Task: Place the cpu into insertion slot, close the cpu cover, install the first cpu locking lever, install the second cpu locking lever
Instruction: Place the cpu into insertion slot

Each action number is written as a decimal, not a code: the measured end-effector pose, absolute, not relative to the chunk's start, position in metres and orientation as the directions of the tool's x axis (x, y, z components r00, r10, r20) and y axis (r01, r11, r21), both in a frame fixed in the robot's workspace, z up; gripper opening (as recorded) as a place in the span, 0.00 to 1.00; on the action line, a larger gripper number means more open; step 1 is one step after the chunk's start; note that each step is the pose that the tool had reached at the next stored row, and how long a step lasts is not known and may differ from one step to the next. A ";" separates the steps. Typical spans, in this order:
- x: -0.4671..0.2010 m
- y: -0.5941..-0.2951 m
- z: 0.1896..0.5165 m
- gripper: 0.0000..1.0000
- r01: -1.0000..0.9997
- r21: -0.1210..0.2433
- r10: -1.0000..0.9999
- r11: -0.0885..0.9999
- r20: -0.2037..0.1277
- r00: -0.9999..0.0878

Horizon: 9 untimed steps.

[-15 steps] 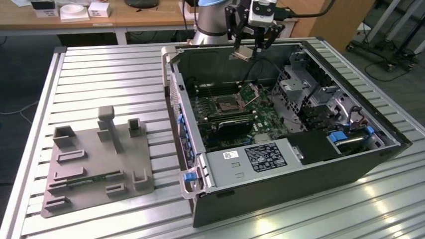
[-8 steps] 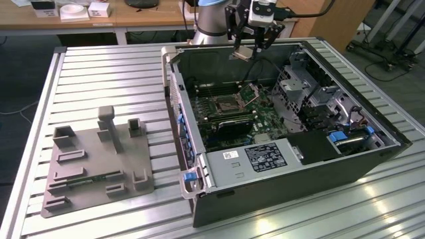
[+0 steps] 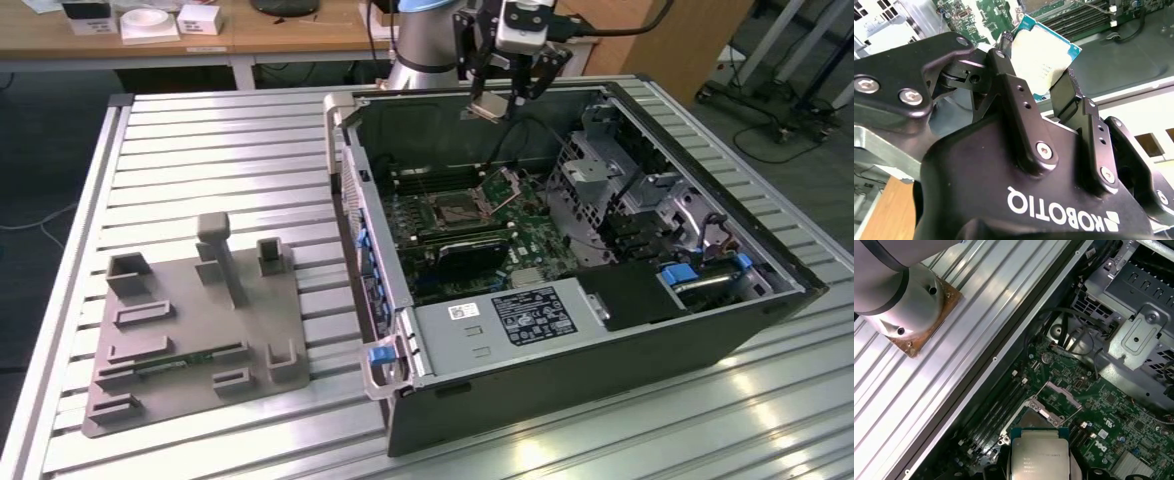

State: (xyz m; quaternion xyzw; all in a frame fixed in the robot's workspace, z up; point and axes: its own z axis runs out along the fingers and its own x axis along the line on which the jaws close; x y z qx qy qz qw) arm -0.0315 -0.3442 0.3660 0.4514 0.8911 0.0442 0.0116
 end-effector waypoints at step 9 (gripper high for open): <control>-0.031 -0.344 0.366 0.54 0.840 0.089 0.842 0.536 0.019 -0.539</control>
